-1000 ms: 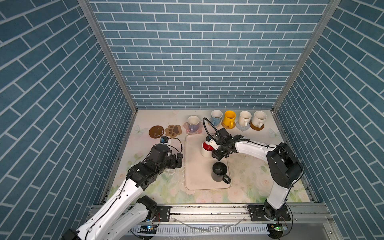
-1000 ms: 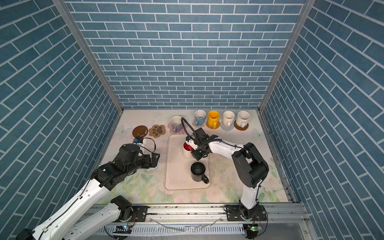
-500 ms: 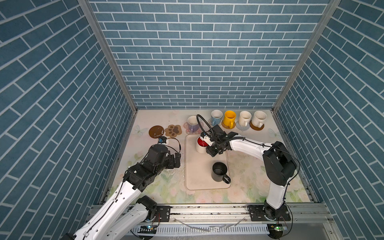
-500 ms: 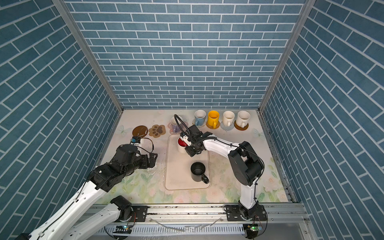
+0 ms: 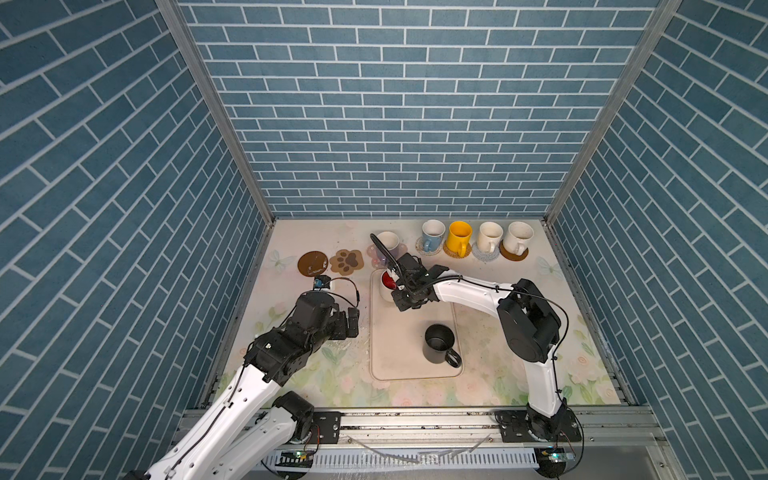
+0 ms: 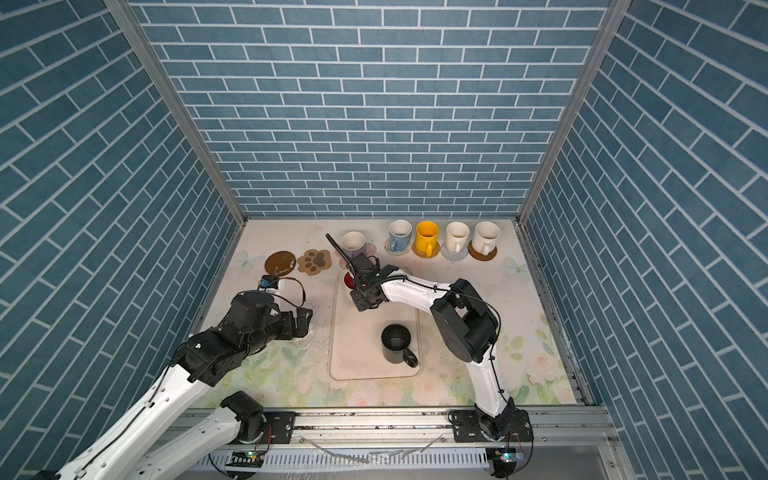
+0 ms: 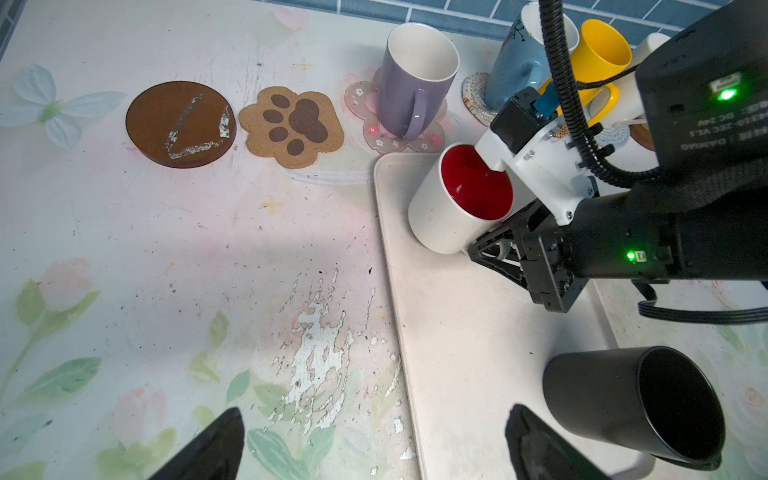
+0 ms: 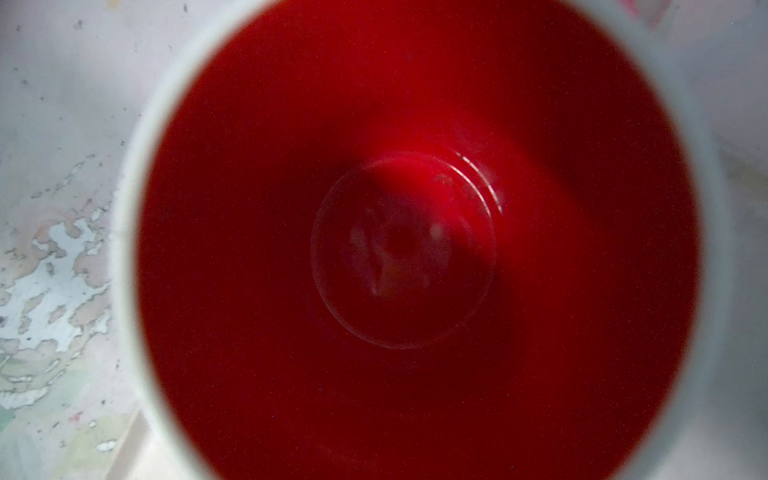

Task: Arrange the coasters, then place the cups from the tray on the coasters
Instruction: 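Lower right gripper onto the red-lined white mug and grasp its rim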

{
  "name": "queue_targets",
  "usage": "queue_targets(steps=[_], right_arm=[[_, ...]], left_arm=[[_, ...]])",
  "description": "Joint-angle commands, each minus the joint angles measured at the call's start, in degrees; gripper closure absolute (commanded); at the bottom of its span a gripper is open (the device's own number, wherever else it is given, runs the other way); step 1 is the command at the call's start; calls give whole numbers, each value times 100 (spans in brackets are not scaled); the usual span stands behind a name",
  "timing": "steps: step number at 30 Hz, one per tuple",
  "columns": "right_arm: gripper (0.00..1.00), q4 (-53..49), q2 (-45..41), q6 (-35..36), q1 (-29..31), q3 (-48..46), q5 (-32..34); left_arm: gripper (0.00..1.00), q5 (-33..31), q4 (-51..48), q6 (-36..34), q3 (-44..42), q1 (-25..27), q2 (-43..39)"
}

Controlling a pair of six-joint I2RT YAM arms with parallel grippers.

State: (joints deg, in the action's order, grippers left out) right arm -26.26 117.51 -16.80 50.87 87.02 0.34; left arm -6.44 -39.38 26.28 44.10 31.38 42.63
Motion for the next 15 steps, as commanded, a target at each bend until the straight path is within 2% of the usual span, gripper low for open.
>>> queue_targets(steps=[1, 8, 15], right_arm=[[83, -9, 103, -333, 82, 363, 101], [70, 14, 20, -427, 158, 342, -33], [62, 81, -71, -591, 246, 240, -214]], left_arm=[[1, -89, -114, 24, -81, 9, -93], [1, -85, -189, 30, -63, 15, -174], [1, -76, -250, 27, -37, 10, -215]])
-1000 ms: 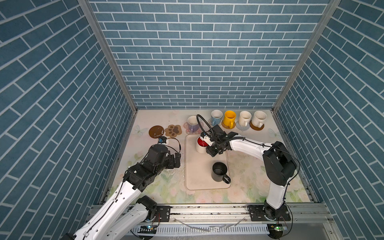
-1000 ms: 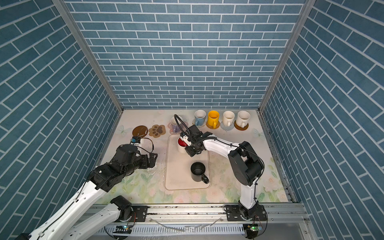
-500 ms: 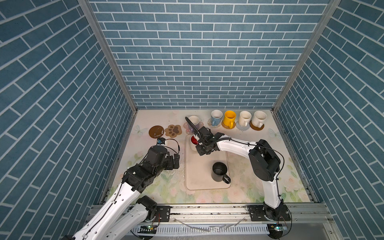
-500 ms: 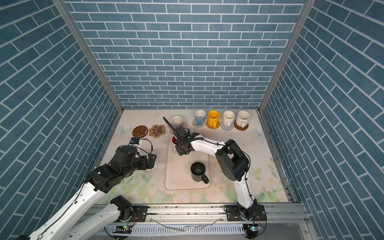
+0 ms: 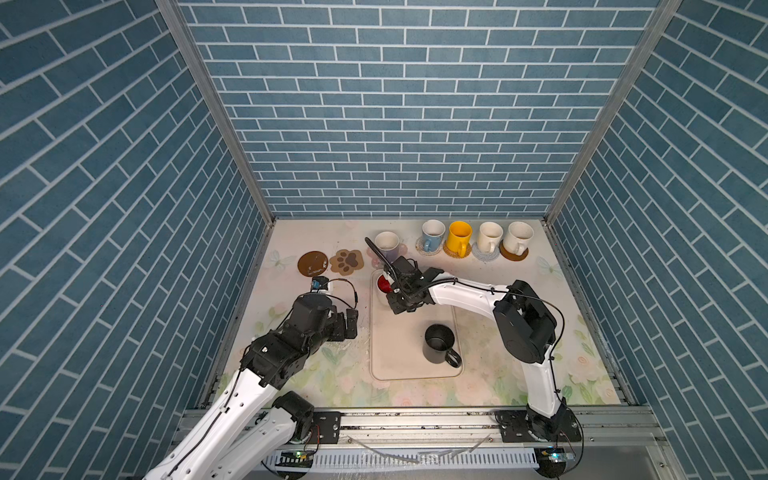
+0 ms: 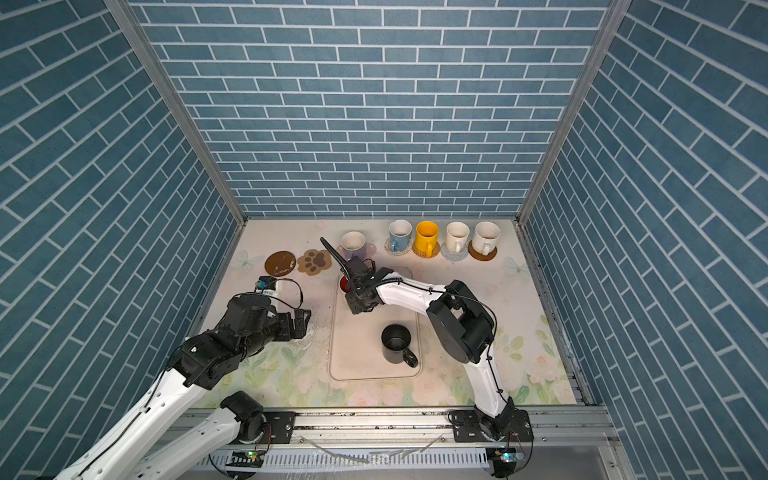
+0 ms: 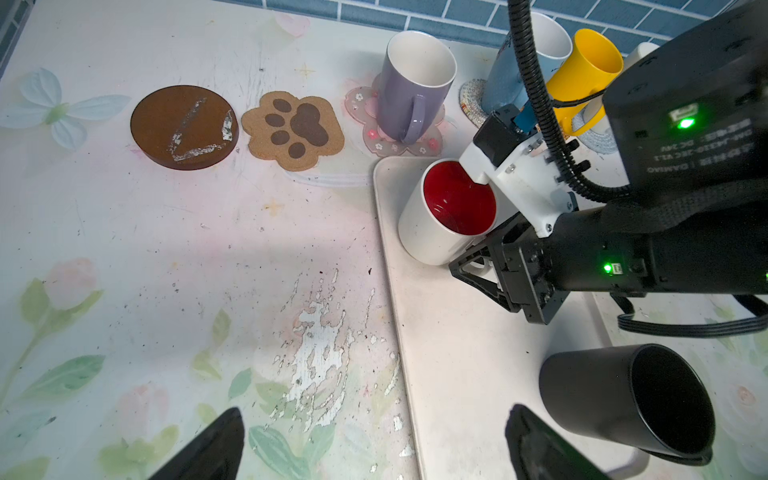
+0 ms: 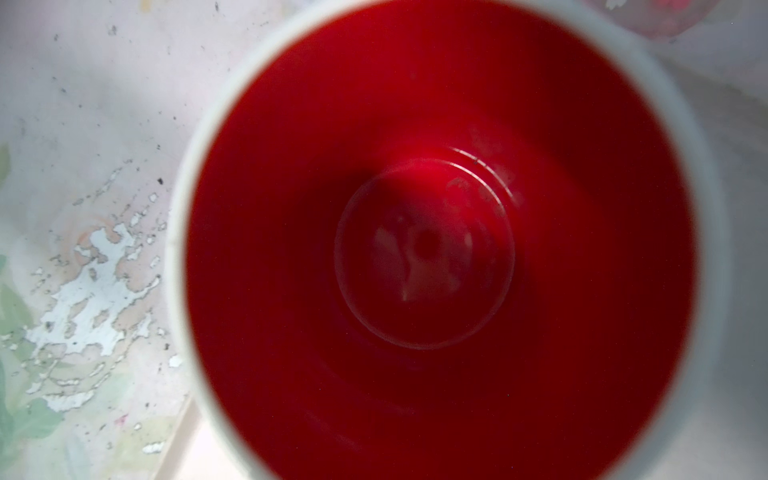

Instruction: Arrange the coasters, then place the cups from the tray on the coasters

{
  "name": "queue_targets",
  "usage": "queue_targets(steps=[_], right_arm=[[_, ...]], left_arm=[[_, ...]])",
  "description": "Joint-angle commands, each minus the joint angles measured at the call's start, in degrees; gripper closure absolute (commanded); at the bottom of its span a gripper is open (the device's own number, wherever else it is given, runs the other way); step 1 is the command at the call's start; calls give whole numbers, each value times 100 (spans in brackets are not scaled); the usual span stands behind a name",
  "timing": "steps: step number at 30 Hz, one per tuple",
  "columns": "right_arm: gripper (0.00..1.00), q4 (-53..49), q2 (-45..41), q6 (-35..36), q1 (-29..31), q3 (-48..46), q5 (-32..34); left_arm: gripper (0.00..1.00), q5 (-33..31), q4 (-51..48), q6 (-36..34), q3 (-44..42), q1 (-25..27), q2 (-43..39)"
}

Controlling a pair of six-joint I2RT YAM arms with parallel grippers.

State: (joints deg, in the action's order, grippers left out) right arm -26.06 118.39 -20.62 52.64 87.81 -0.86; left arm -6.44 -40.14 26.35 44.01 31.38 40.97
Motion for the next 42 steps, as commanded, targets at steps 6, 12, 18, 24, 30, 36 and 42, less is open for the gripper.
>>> queue_targets(steps=[6, 12, 18, 24, 30, 36, 42], right_arm=[[60, 229, -220, -389, 234, 70, -352], [60, 339, -220, -495, 393, 85, -388], [59, 365, -375, -514, 405, -11, -382], [58, 450, -888, -537, 295, -465, -180], [56, 862, -1702, -635, 42, -1322, -125], [56, 1145, -2580, -767, -471, -2257, -169], [53, 1343, -3527, -855, -1001, -3222, -6]], left_arm=[[1, -145, -283, -31, 71, 17, -56], [1, -200, -393, -86, 187, 16, -29], [1, -173, -425, -112, 213, 16, 114], [2, -79, -359, -159, 247, 13, 353], [4, 105, -62, -62, 215, 17, 803], [4, 275, 501, 85, 139, 67, 1468], [5, 85, 914, 248, 370, 378, 2356]])
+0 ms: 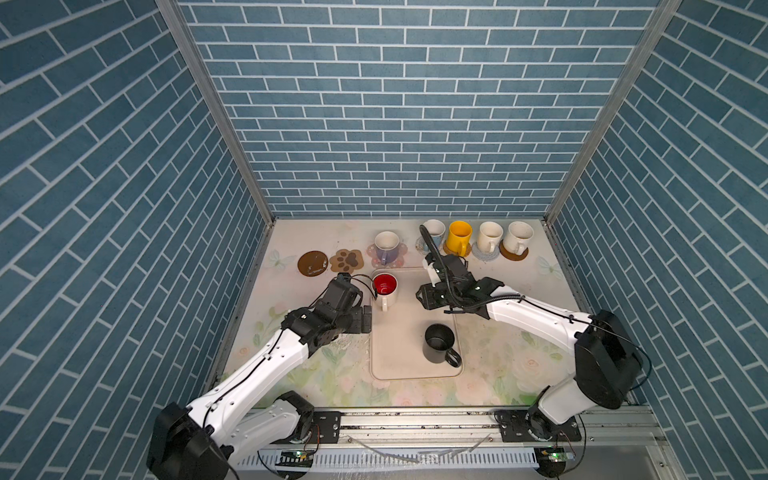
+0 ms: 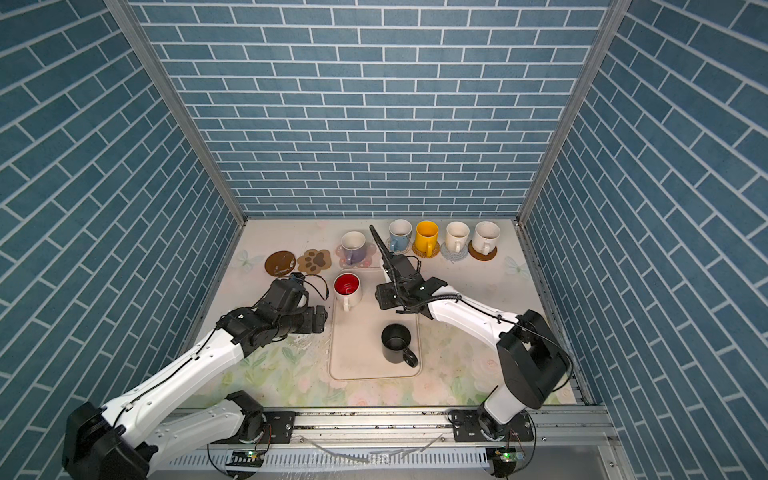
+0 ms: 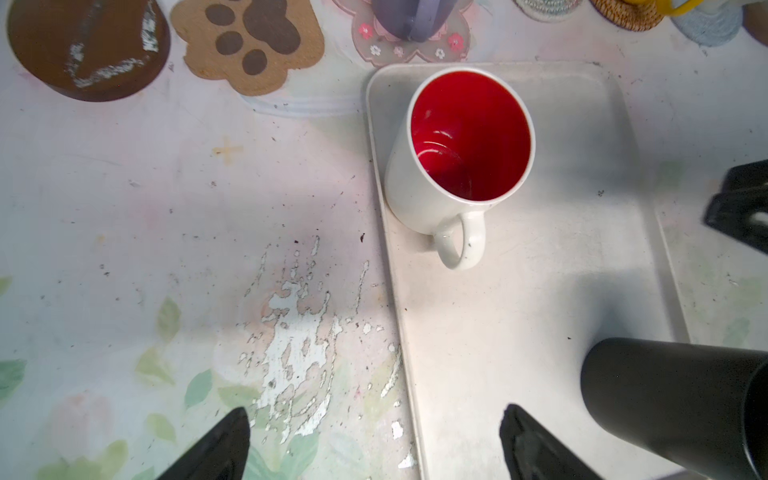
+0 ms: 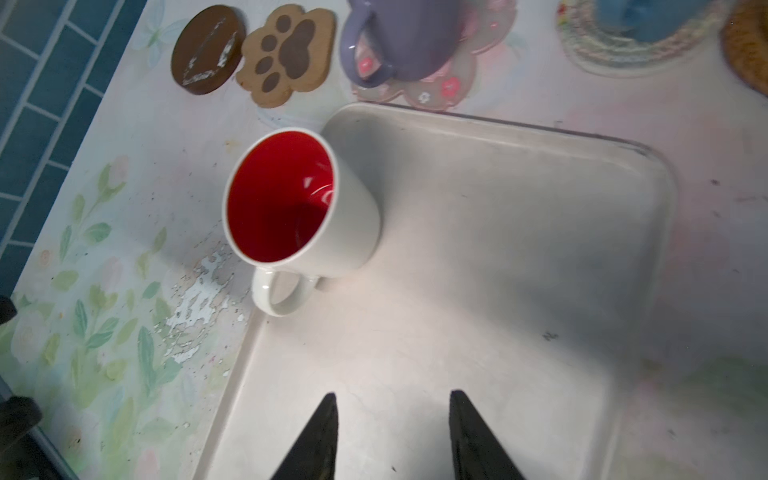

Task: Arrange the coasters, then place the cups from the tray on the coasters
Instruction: 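Lower left gripper into the red-lined mug and grasp it while right gripper draws back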

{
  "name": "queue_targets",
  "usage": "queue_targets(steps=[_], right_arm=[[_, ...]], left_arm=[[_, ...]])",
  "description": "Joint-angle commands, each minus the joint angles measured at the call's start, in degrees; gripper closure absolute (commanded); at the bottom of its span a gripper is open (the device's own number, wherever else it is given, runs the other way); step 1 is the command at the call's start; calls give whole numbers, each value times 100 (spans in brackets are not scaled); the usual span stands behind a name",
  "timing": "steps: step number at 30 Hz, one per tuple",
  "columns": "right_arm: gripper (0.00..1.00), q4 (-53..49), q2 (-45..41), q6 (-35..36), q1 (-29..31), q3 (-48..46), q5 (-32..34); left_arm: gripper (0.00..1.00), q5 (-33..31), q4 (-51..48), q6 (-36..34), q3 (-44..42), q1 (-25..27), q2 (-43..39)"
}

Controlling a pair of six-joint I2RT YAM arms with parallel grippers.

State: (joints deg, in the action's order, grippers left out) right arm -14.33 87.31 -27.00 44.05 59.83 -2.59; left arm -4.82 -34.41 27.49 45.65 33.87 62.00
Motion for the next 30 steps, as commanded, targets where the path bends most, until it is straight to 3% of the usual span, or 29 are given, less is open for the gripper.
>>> queue_targets(steps=[1, 9, 19, 30], right_arm=[[52, 184, -559, -234, -194, -544, 209], [47, 332, -1634, -393, -611, -1524, 608], [43, 461, -2148, -584, -1023, -2071, 1055], [42, 982, -2713, -657, -1276, -2648, 1106]], left_arm=[[5, -80, 403, 179, 223, 145, 393], [6, -219, 856, 474, 463, 312, 1324], [8, -331, 895, 624, 1146, 498, 2525], [24, -535, 719, 773, 1668, 507, 3582]])
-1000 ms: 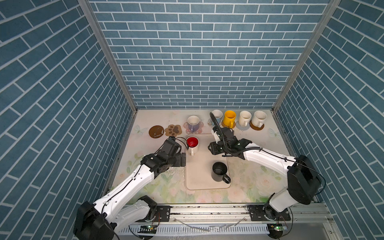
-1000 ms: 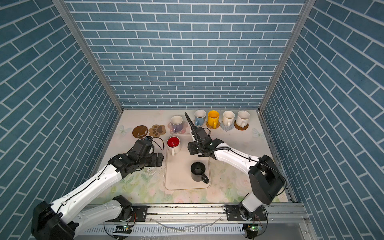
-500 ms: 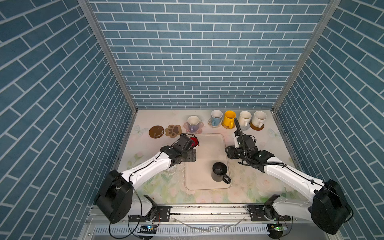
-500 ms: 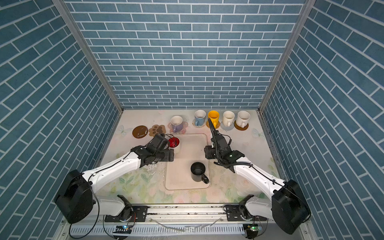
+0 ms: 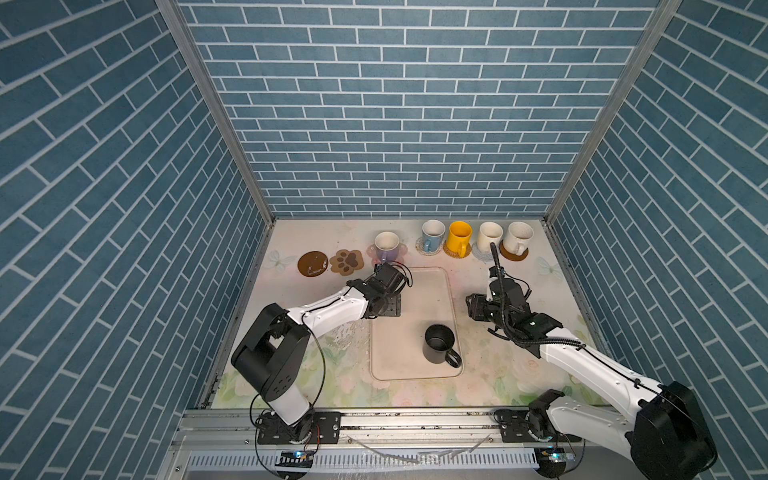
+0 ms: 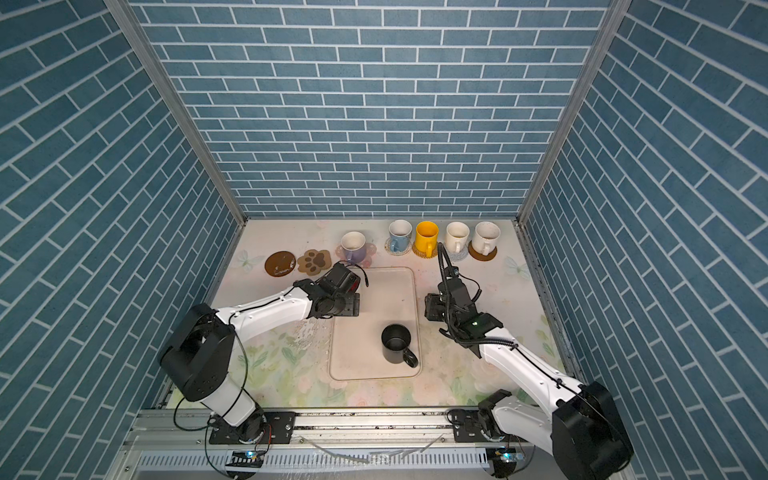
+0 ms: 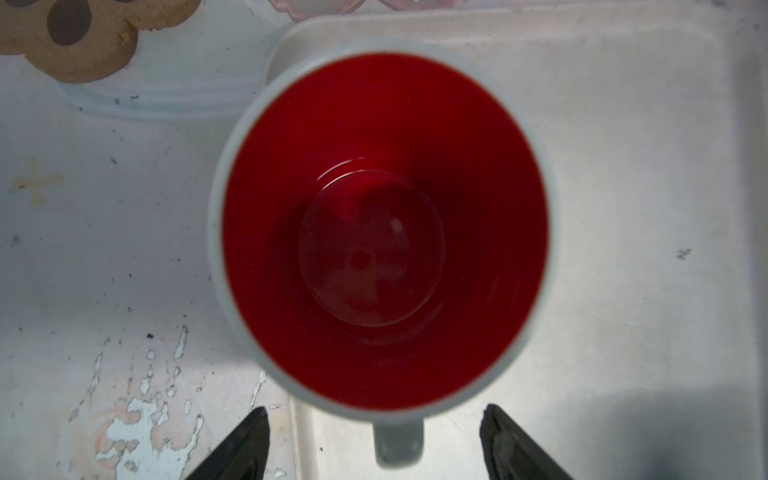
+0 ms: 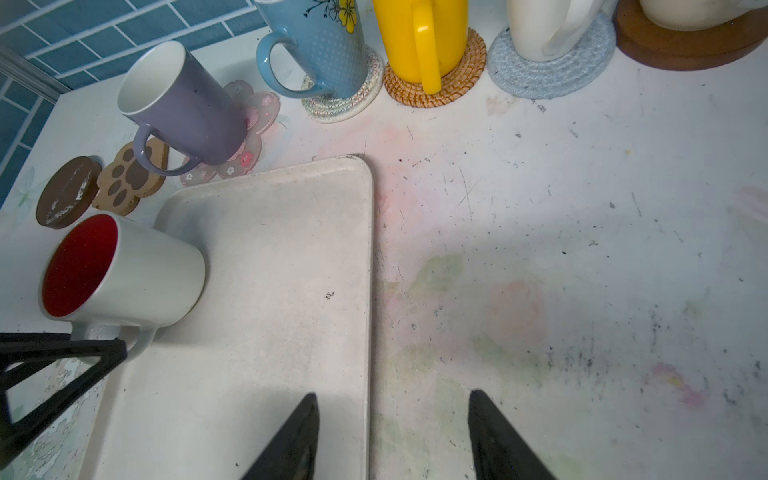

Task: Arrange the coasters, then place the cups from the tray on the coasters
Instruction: 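Lower left gripper into the red-lined mug and grasp it while right gripper draws back, then lift and carry the red-lined mug with left gripper to the paw-print coaster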

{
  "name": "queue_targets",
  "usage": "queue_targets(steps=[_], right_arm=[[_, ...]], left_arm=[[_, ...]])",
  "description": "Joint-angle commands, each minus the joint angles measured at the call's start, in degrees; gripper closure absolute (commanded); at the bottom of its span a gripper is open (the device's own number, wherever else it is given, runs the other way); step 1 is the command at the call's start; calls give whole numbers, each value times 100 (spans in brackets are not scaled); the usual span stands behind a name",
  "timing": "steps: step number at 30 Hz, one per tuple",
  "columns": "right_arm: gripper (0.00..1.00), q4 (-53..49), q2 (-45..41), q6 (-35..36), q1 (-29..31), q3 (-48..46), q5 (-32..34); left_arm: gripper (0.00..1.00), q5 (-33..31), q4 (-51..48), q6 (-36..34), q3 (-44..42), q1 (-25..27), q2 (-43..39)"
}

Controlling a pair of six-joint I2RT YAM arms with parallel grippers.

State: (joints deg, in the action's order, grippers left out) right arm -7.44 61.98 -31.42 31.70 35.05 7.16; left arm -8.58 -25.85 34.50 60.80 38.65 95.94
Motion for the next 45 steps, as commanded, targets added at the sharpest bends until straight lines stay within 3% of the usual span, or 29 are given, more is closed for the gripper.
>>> queue_targets(steps=[1, 11, 22, 34, 45], right_arm=[[41, 320, -207, -217, -50, -203, 137], [42, 393, -217, -224, -86, -315, 127], [41, 608, 195, -145, -94, -343, 110], [34, 698, 78, 52, -90, -459, -28], [26, 889, 259, 36, -94, -569, -102]], left_arm=[[27, -203, -149, 91, 195, 28, 275], [63, -426, -210, 58, 389, 28, 521], [100, -442, -124, -119, 134, 30, 12], [100, -589, -519, -430, -191, -162, -1320], [100, -369, -779, -766, -87, -1112, -1880]])
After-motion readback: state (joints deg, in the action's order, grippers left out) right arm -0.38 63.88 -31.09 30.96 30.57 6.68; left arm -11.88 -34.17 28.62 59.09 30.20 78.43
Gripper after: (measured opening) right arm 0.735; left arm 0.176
